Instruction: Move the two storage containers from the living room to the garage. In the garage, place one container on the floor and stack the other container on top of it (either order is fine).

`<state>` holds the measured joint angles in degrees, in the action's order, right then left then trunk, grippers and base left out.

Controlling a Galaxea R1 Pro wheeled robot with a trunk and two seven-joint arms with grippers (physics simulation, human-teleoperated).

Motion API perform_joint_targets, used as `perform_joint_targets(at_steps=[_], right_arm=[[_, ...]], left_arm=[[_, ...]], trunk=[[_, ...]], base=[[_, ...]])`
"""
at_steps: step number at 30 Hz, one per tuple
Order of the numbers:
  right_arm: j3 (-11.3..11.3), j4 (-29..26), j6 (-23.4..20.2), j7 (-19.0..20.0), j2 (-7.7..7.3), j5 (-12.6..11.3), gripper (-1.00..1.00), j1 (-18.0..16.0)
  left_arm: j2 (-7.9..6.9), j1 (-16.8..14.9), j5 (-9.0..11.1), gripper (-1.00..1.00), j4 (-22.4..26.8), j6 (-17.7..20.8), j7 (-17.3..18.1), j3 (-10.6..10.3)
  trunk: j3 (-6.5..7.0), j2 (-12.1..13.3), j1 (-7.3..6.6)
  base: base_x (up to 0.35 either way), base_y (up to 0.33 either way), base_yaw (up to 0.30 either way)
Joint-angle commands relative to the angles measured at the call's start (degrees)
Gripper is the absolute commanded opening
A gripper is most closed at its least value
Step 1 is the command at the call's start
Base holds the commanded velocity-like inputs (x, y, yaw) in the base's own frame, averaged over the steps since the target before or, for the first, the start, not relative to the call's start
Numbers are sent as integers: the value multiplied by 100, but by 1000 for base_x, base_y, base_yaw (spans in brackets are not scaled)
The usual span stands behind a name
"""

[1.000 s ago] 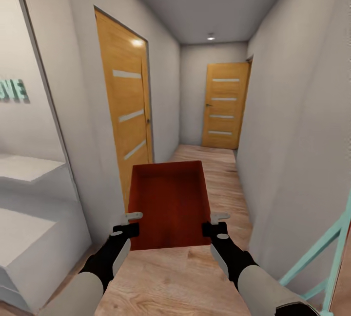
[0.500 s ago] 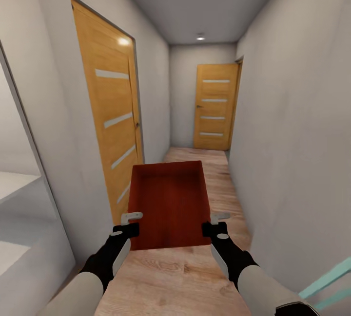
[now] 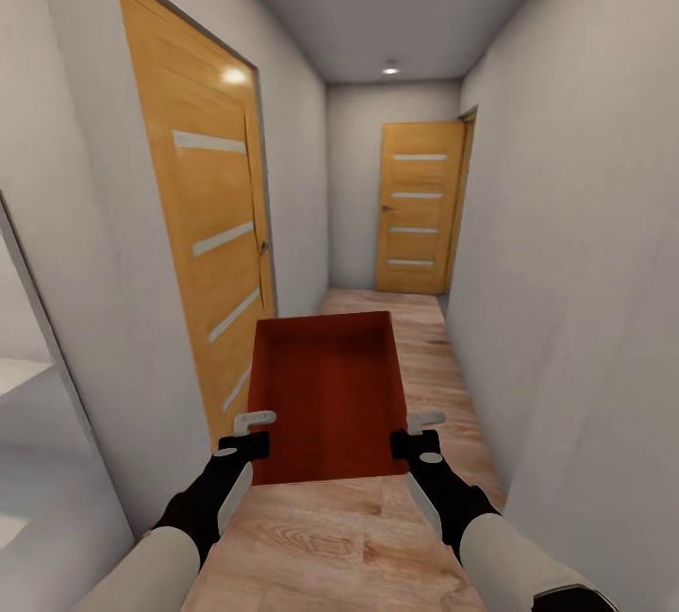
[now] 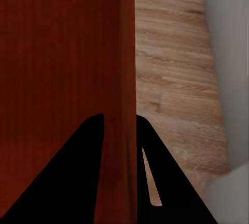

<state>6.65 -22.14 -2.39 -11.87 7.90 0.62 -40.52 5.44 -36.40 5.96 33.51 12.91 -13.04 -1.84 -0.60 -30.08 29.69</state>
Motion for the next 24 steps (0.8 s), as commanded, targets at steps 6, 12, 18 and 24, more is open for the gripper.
perform_joint_targets(at_steps=[6,12,18,24], right_arm=[[-349,-27,-24,-113,-1,114,-100,-8],[-349,-27,-24,-113,0,114,-100,-8],[-349,-27,-16,-113,1,114,-100,-8],[-349,-27,-15,-113,1,114,-100,-8]], left_arm=[[-8,2,10,-100,6,44,-137,482],[-8,2,10,-100,6,43,-137,481],[-8,2,10,-100,2,45,-137,480],[-8,2,10,-100,3,44,-137,480]], trunk=[[-6,-7,6],[-6,-7,6],[-6,-7,6],[-6,-7,6]], base=[[323,95,-228],[323,95,-167],[323,95,-7],[323,95,0]])
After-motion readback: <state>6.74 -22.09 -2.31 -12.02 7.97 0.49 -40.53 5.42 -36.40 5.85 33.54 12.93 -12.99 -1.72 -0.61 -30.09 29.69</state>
